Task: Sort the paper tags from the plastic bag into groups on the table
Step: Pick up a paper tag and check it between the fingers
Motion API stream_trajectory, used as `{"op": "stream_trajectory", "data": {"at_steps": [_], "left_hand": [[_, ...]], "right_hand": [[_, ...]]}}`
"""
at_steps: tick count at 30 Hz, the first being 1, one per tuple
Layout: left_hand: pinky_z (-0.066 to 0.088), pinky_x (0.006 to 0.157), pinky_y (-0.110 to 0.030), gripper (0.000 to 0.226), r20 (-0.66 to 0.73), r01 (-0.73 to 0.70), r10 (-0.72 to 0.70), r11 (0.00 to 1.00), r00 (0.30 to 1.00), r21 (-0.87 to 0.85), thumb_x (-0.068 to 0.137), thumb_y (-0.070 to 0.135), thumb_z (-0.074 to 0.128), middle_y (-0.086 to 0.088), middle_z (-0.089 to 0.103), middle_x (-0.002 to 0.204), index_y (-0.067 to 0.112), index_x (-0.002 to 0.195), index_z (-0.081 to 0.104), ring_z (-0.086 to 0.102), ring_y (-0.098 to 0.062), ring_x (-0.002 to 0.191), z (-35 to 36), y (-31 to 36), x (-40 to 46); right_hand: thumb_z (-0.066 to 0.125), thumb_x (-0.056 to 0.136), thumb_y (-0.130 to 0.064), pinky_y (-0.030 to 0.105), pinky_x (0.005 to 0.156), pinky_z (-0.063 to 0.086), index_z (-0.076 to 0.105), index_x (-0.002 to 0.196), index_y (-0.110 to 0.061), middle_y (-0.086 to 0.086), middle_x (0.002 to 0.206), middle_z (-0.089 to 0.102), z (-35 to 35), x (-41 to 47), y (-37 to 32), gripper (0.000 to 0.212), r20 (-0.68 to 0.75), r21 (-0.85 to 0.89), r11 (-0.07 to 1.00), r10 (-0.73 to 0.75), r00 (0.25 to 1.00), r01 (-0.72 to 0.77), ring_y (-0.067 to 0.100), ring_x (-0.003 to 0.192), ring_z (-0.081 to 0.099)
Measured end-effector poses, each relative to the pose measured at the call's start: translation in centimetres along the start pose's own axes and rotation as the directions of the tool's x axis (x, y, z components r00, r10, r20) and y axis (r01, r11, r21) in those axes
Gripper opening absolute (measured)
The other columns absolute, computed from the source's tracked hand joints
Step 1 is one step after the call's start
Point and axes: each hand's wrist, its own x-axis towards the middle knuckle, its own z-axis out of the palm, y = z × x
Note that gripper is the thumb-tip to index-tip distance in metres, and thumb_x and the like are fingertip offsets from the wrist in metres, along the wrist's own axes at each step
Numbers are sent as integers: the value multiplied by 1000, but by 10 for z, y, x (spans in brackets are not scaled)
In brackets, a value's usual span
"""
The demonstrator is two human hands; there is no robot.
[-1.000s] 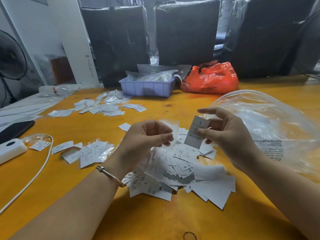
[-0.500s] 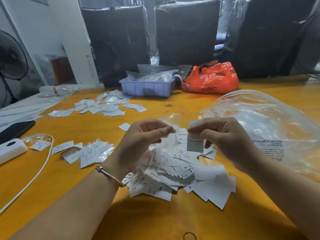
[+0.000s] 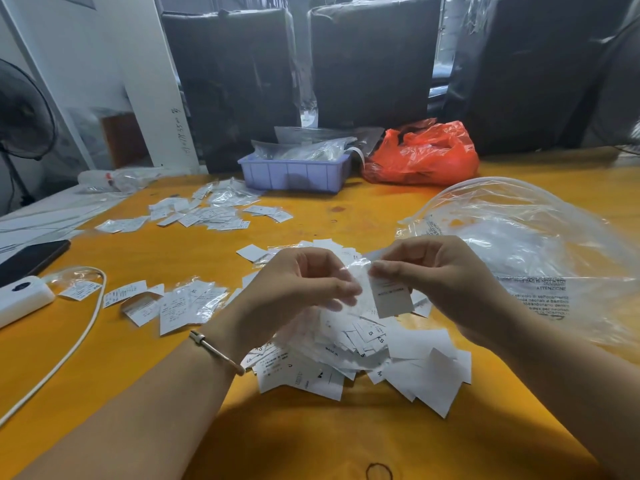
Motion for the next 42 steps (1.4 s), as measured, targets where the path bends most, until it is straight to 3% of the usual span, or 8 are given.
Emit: {"op": "stream_trajectory", "data": {"at_steps": [3, 8, 11, 14, 18, 23, 38, 42], "left_hand": [[57, 67, -26, 16, 28, -13, 11, 999, 1000, 51, 86, 14, 75, -14, 75, 88, 0, 93, 72, 73, -24, 80, 4, 2, -1], [56, 60, -25, 20, -48, -41, 41, 999, 998, -2, 85, 19, 70, -15, 76, 86, 1, 91, 72, 74, -25, 72, 4, 3, 0], [56, 61, -24, 18, -81, -22, 16, 997, 997, -73, 80, 20, 72, -16, 76, 88, 4, 88, 73, 75, -25, 76, 0, 0, 1], [56, 62, -23, 23, -89, 0, -12, 990, 996, -142, 77, 23, 74, -17, 76, 90, 4, 89, 74, 75, -25, 77, -4, -1, 1], [56, 61, -22, 26, -85, -10, -5, 985, 996, -172, 76, 28, 75, -19, 76, 91, 5, 90, 76, 75, -25, 76, -5, -2, 1], [56, 61, -21, 22, -73, -22, 10, 986, 997, -168, 78, 26, 74, -18, 76, 91, 6, 89, 76, 75, -25, 76, -4, 0, 0], [56, 62, -22, 21, -84, -18, 6, 991, 996, -134, 77, 23, 75, -17, 76, 90, 6, 89, 76, 75, -24, 76, -3, 1, -1], [56, 62, -22, 24, -89, -22, 10, 991, 996, -133, 70, 28, 79, -16, 76, 88, 9, 85, 77, 75, -24, 74, -2, 2, -1]], "right_hand": [[72, 81, -14, 27, 58, 43, 75, 75, -7, 9, 69, 70, 1, -1, 0, 9, 24, -96, 995, -8, 1000, 10, 16, 63, 58], [69, 84, -6, 15, 55, 43, 77, 84, -11, 2, 72, 73, -2, 0, -1, 10, -132, -72, 996, -54, 990, 45, 3, 60, 57], [66, 78, 11, 16, 51, 44, 74, 101, -17, 0, 78, 72, -9, 2, -3, 37, -316, 9, 998, -51, 947, 57, 4, 57, 55], [67, 76, 12, 22, 54, 52, 65, 116, -19, 6, 83, 66, -15, 1, -8, 51, -370, 112, 991, -27, 929, 74, 12, 61, 63], [71, 75, 9, 27, 60, 57, 65, 114, -13, 9, 85, 65, -12, 0, -14, 45, -331, 228, 971, 4, 944, 76, 21, 68, 71], [75, 72, 8, 28, 59, 59, 67, 107, -13, 9, 87, 66, -4, -4, -13, 42, -297, 99, 989, -81, 951, 115, 28, 75, 72], [77, 74, 4, 42, 65, 61, 66, 110, -14, 4, 88, 65, -5, -4, -11, 42, -248, -83, 981, -191, 950, 176, 24, 72, 71], [76, 74, 5, 34, 63, 60, 66, 110, -12, 2, 84, 63, -2, -5, -9, 40, -218, -93, 977, -207, 954, 191, 16, 71, 71]]}}
